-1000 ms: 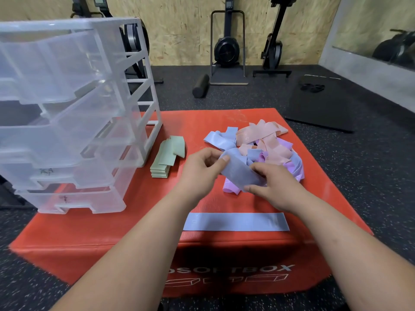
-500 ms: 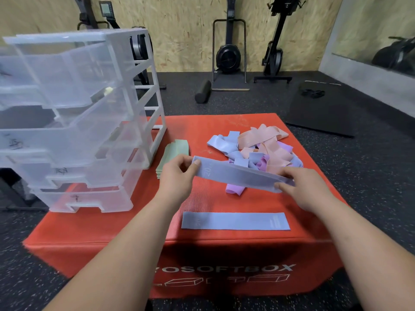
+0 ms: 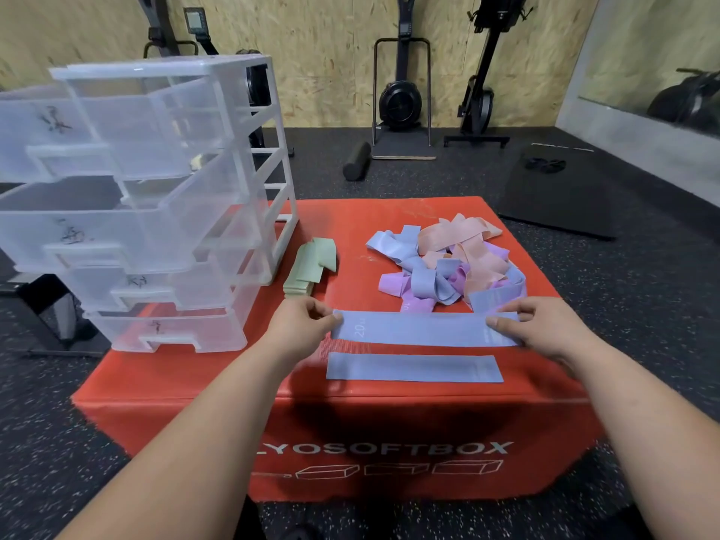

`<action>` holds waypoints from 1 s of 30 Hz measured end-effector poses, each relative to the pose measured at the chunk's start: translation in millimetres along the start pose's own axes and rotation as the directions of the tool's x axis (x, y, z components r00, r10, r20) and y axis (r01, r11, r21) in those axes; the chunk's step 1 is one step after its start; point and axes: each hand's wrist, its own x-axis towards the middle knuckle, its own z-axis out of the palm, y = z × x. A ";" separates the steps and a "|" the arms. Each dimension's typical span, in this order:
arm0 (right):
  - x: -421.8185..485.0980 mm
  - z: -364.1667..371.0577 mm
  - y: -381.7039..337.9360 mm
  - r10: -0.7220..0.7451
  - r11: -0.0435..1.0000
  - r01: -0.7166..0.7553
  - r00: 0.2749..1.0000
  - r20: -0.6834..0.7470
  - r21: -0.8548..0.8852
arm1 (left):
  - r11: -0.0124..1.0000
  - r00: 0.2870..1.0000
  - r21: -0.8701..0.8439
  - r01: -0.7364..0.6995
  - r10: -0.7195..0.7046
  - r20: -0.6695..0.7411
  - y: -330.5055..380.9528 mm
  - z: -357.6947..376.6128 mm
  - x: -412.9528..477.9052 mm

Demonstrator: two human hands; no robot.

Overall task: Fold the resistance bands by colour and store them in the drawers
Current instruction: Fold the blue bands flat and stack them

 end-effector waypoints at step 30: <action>-5.2 15.3 24.8 -0.055 0.789 0.086 0.996 0.070 -0.608 | 0.792 0.993 0.604 -0.093 0.026 0.119 -17.5 4.4 -9.3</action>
